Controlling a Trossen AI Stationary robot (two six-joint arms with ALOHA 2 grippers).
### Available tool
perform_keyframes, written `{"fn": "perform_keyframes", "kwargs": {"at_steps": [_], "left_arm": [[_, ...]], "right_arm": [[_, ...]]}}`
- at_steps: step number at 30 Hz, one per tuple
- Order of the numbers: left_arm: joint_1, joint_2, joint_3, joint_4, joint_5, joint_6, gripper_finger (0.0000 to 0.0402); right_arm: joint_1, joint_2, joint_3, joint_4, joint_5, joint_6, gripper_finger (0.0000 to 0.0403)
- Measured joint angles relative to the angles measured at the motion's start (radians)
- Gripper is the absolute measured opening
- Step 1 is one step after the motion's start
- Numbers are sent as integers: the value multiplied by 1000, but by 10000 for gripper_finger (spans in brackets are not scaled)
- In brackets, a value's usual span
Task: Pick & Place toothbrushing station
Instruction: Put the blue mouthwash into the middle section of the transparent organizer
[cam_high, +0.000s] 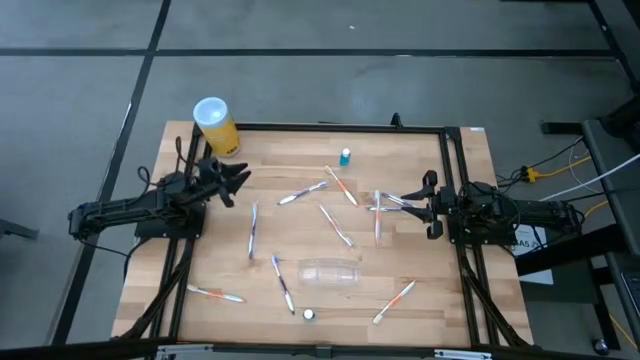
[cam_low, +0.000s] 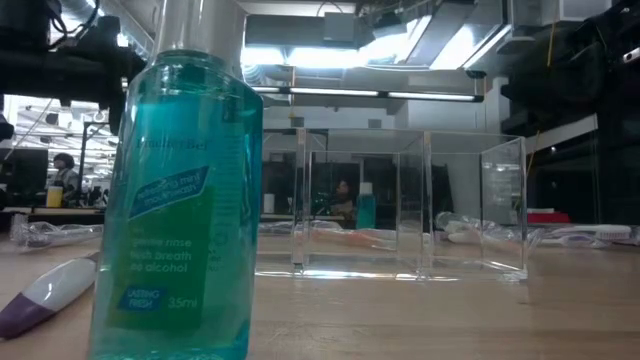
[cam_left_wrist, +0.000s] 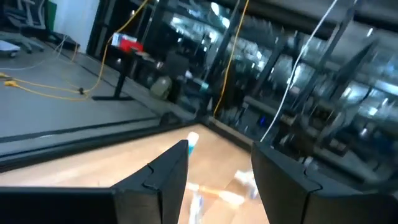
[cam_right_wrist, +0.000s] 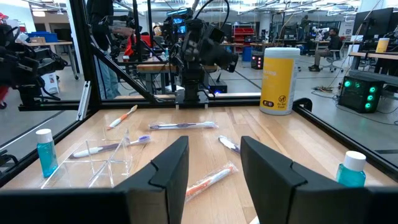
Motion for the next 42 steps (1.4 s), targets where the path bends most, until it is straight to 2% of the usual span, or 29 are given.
{"fn": "perform_keyframes", "kwargs": {"at_steps": [6,13,17,20,28,32,36,39,42], "left_arm": [[0,-1,1,62,75,-420,171],[-1,6,0,49,300,-546,171],[-2,6,0,53,399,-662,171],[-2,7,0,48,390,-720,171],[-2,17,0,49,150,-742,171],[-2,17,0,68,66,-738,171],[-2,17,0,89,56,-735,171],[-2,17,0,87,57,-734,171],[-2,22,0,86,74,-734,171]], "right_arm": [[0,0,0,0,0,0,149],[0,0,0,1,7,-4,149],[-1,0,0,32,129,-116,149],[-1,0,0,69,178,-118,149],[-1,0,0,85,214,-150,149],[1,2,0,155,166,192,149],[1,2,0,181,167,435,149],[1,2,0,237,218,627,149],[1,2,0,294,264,912,149]]}}
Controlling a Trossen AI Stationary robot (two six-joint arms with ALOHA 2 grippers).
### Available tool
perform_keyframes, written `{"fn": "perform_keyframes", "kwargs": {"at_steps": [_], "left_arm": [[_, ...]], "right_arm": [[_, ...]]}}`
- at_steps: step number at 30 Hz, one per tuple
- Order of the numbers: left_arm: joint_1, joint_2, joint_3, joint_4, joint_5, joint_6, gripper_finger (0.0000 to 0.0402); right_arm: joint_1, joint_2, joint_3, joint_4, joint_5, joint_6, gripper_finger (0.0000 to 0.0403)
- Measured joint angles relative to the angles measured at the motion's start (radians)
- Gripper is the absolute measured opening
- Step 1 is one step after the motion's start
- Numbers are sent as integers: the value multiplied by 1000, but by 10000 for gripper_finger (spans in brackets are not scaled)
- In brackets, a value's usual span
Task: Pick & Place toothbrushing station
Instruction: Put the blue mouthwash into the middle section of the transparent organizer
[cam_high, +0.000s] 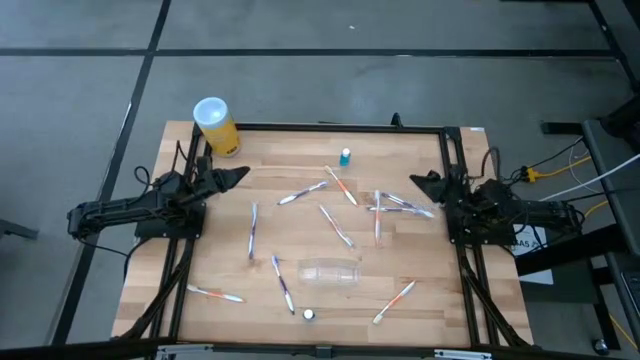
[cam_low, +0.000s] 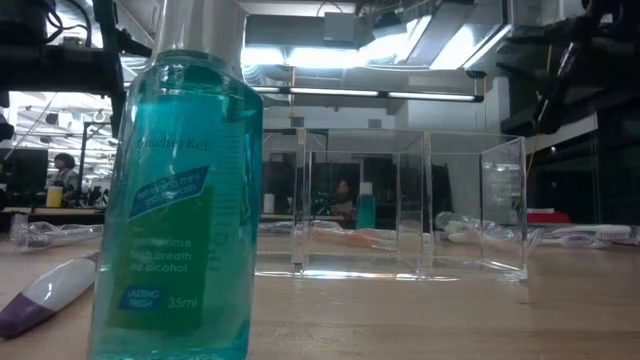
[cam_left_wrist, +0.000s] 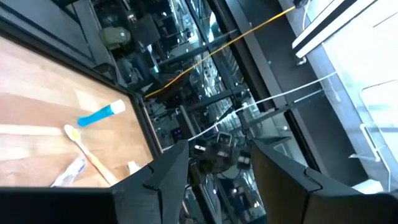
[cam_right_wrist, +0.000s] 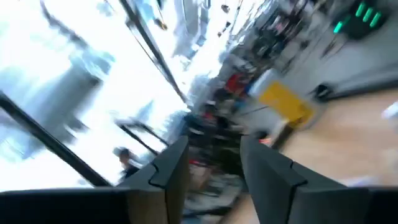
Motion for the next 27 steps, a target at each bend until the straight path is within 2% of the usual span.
{"fn": "perform_keyframes", "kwargs": {"at_steps": [4,6,10,12,14,18,20,24,26,27], "left_arm": [[0,14,0,-2,40,2,171],[0,24,0,0,56,15,171],[0,47,0,69,92,82,171],[0,60,0,164,105,141,171],[0,72,0,293,107,207,171],[0,93,0,551,106,330,171],[0,98,16,605,109,370,171],[0,111,103,562,160,418,171],[0,133,172,483,186,421,171],[0,147,216,424,197,427,171]], "right_arm": [[2,0,0,68,-127,182,149],[11,5,0,149,-153,237,149],[44,70,14,351,-105,219,149],[51,117,50,391,-76,208,149],[51,174,89,386,-115,199,149],[50,314,202,413,-160,66,149],[50,394,277,416,-173,-44,149],[52,538,474,380,-243,-275,149],[52,596,600,240,-273,-294,149],[51,623,676,92,-266,-282,149]]}}
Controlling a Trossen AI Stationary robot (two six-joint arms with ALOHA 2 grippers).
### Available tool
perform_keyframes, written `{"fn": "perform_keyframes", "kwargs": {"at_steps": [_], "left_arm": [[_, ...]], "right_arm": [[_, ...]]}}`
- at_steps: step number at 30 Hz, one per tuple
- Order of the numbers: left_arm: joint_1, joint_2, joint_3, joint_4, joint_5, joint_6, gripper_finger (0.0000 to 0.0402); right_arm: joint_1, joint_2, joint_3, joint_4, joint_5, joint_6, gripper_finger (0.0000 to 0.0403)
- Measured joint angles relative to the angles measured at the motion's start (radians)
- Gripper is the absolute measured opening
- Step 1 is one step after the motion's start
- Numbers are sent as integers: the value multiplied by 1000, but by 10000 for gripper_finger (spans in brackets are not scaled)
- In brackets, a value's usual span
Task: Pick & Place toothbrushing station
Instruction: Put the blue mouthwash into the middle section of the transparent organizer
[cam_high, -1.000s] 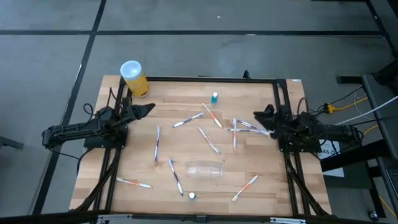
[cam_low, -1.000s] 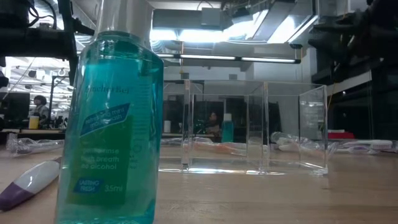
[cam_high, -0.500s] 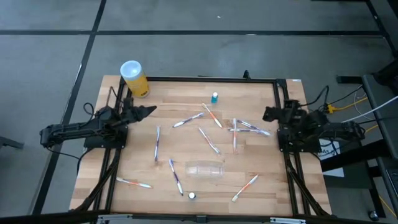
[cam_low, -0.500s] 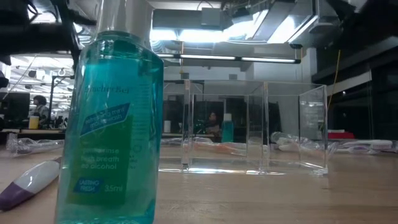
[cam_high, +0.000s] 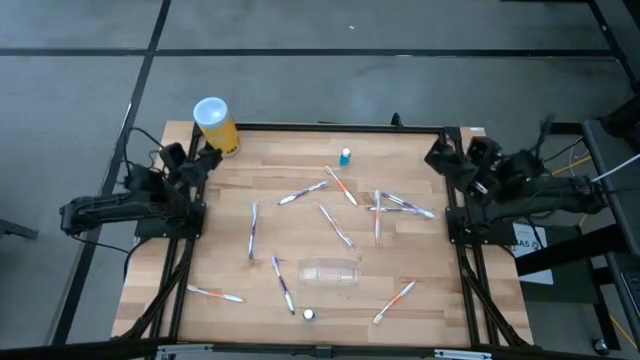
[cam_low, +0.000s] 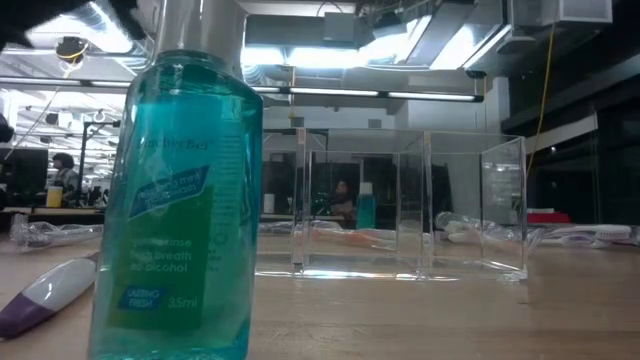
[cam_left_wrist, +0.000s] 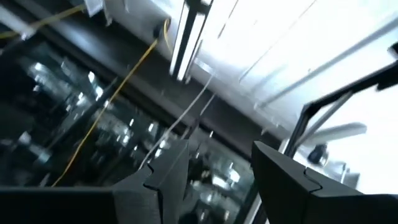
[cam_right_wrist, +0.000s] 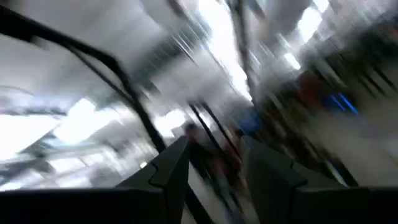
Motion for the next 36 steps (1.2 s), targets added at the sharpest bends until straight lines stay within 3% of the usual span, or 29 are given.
{"fn": "perform_keyframes", "kwargs": {"at_steps": [4,6,9,13,16,22,27,31,36], "left_arm": [[0,100,217,-373,38,60,171],[0,175,325,-551,11,92,171],[0,289,460,-788,-126,84,171],[0,432,570,-1060,-303,68,171],[0,506,582,-1143,-334,24,171],[-44,628,585,-1088,-220,96,171],[-93,692,585,-968,-196,115,171],[-112,711,585,-984,-203,94,171],[-125,731,585,-1014,-136,116,171]], "right_arm": [[0,132,342,-766,137,36,148],[0,229,479,-1019,190,71,148],[-7,359,600,-1278,197,187,148],[-29,481,626,-1468,197,291,148],[-35,540,586,-1508,174,349,148],[-12,596,500,-1374,140,364,148],[-29,576,428,-1339,127,443,148],[-53,537,357,-1305,44,476,148],[-55,485,309,-1267,35,491,148]]}}
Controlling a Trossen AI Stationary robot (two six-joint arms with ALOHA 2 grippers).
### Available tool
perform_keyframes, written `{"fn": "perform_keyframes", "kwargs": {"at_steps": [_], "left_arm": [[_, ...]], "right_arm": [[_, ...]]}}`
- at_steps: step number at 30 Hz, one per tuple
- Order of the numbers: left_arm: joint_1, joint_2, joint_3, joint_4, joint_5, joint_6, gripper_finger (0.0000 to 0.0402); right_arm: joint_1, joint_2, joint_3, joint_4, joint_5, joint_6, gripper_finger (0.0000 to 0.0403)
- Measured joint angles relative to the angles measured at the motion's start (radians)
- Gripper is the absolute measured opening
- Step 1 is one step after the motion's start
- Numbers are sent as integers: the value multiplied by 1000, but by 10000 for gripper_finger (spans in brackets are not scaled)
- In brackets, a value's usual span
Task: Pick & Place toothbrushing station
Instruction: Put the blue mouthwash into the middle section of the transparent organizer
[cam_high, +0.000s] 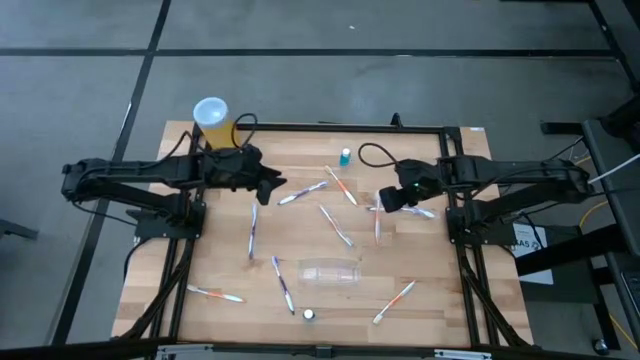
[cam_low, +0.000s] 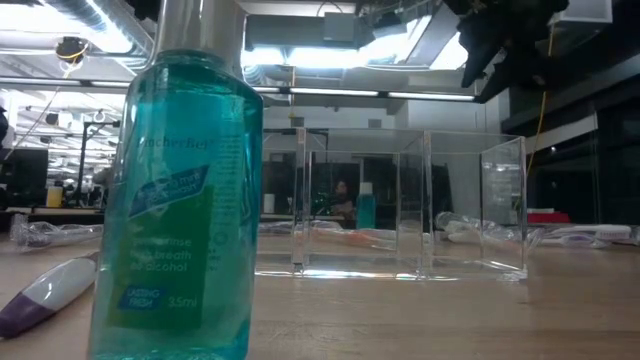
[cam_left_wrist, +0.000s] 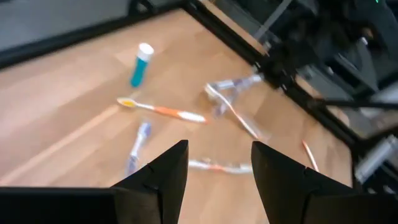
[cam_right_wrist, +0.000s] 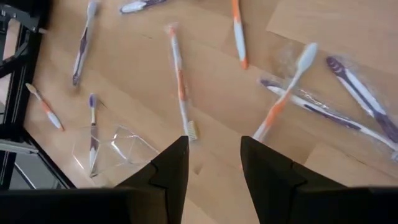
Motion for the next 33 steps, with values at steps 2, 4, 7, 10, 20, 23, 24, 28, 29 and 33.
{"fn": "perform_keyframes", "kwargs": {"at_steps": [2,4,7,10,20,23,24,28,29,33], "left_arm": [[-7,17,0,48,10,32,171],[-13,44,0,105,10,99,171],[-13,108,13,147,-6,218,171],[-4,201,71,119,-50,333,171],[98,566,345,75,-59,549,171],[146,664,423,63,13,556,176],[164,693,445,57,45,551,178],[222,789,511,70,141,551,190],[233,811,527,98,180,558,192],[265,889,594,128,279,588,200]], "right_arm": [[0,-26,-3,0,34,2,148],[0,-60,-3,6,76,9,148],[0,-110,-3,6,129,12,148],[0,-153,-2,6,140,10,148],[43,-199,-2,3,188,16,149],[62,-199,-2,3,203,29,149],[69,-199,-2,3,211,33,149],[93,-201,-2,3,246,38,149],[98,-201,-2,3,257,37,149],[108,-201,-2,3,290,34,149]]}}
